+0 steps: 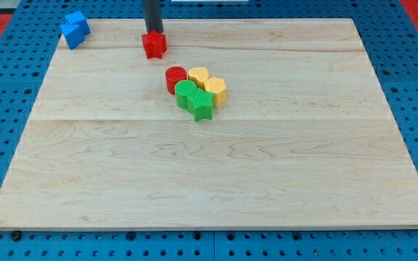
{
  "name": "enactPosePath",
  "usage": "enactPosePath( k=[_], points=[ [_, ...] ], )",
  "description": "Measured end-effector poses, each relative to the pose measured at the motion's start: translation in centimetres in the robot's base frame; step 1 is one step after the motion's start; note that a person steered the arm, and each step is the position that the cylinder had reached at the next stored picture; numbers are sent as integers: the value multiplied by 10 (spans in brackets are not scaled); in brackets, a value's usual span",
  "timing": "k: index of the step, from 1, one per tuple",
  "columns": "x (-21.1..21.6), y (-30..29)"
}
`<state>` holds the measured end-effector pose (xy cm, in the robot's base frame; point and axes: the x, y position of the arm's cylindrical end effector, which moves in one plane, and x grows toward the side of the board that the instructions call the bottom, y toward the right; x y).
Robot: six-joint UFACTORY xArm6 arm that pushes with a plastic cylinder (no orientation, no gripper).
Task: Slide the red star slightly down
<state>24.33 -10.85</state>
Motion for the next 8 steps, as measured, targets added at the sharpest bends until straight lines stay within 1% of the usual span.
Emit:
enactPosePath(
  k=[1,2,3,4,5,6,8],
  points=[
    [42,0],
    [43,-3],
    [20,8],
    [20,27],
    [33,32],
    [51,22],
    [115,-29]
  ],
)
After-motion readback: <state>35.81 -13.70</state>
